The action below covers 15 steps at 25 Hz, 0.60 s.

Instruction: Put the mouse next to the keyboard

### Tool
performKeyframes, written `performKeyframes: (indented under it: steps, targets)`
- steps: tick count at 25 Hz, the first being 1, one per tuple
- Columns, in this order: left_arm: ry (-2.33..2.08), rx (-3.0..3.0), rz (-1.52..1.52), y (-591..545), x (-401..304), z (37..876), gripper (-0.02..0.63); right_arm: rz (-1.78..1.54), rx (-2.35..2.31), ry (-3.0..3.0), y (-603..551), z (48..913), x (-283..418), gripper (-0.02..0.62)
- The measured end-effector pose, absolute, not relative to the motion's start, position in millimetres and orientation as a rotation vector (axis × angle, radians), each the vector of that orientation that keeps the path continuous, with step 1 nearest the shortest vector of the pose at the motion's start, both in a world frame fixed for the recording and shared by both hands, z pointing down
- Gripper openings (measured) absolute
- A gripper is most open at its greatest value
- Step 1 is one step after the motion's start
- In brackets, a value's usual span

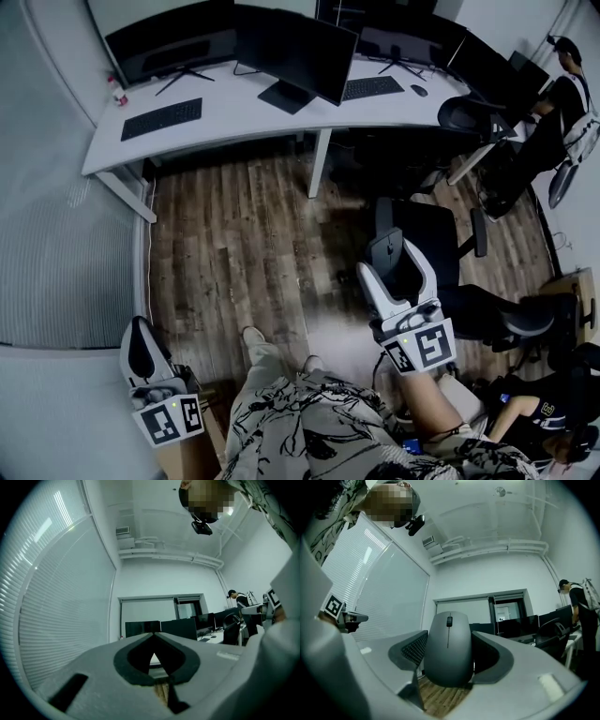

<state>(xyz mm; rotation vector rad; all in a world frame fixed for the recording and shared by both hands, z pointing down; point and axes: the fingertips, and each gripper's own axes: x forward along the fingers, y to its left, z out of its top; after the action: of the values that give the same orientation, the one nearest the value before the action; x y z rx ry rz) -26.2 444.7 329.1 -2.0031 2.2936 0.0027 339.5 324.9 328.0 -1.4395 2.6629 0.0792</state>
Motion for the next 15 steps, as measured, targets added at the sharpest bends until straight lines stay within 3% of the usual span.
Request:
performKeyframes:
  steps: [15]
  targets:
    - [2.3,-1.996,0.028,364.6,-118.4,326.7,-0.006,0.102,-1.431,2.67,237.7,317.7,245.8,0.302]
